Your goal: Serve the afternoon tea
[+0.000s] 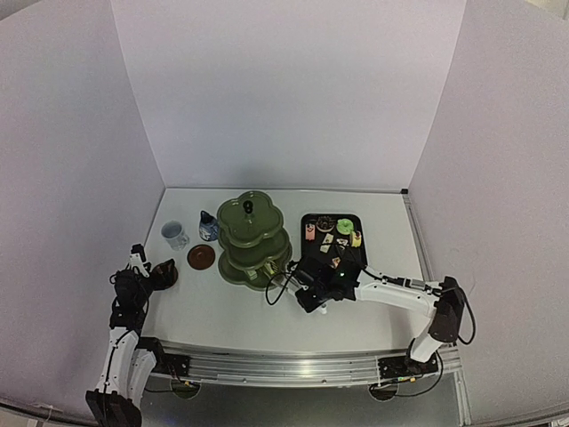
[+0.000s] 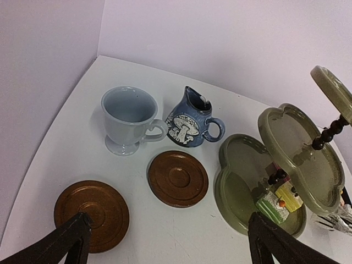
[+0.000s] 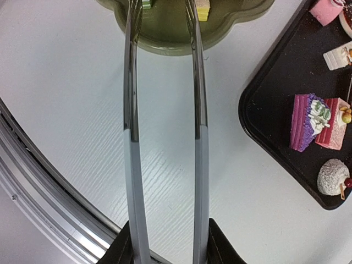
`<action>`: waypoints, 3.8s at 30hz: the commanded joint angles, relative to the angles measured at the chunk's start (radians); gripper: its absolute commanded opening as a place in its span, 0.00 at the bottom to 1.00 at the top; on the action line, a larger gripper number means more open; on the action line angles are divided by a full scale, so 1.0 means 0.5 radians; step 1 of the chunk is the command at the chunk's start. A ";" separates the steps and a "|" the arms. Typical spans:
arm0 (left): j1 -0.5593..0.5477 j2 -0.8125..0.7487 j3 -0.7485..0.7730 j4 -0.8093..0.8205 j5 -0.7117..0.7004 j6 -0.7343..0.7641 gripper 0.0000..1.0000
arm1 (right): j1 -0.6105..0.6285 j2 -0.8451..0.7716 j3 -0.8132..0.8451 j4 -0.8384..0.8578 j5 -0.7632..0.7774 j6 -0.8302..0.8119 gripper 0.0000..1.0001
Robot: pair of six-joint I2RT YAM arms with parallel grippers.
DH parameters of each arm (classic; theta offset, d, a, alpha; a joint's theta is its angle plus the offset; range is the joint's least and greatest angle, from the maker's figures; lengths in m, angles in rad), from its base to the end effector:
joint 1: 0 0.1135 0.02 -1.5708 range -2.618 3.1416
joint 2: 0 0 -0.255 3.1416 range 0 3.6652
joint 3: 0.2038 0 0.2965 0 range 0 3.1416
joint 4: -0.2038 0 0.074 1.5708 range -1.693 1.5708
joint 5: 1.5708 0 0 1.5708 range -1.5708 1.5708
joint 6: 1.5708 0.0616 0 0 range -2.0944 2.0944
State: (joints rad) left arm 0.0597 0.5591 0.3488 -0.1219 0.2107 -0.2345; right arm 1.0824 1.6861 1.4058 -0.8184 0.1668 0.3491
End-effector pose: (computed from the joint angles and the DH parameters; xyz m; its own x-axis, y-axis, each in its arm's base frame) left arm 0.2276 0.0007 0.2031 -0.3489 -0.2485 -0.9036 0.0596 0.9564 -0.2860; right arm 0.1996 0.3540 0.2241 -0.6784 -0.5580 -0.4779 -0.6421 0.7665 0.0166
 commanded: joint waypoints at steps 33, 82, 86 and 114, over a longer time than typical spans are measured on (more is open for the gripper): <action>0.005 0.459 0.377 0.025 0.129 0.203 0.99 | -1.336 0.287 0.669 -0.283 -0.291 -0.238 0.33; 0.005 0.603 0.396 0.155 0.112 0.325 0.99 | -1.431 0.726 0.815 -0.356 -0.421 -0.473 0.04; 0.006 0.608 0.395 0.163 0.127 0.350 0.99 | -1.429 0.652 0.815 -0.365 -0.374 -0.492 0.00; 0.006 0.644 0.215 0.236 0.268 0.280 0.99 | -1.294 0.614 1.094 0.079 -0.524 -0.654 0.00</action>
State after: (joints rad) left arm 0.0597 0.8841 0.4816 -0.0321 0.3007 -0.0788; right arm 0.3975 1.9680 1.8564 -0.9206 0.0202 0.0753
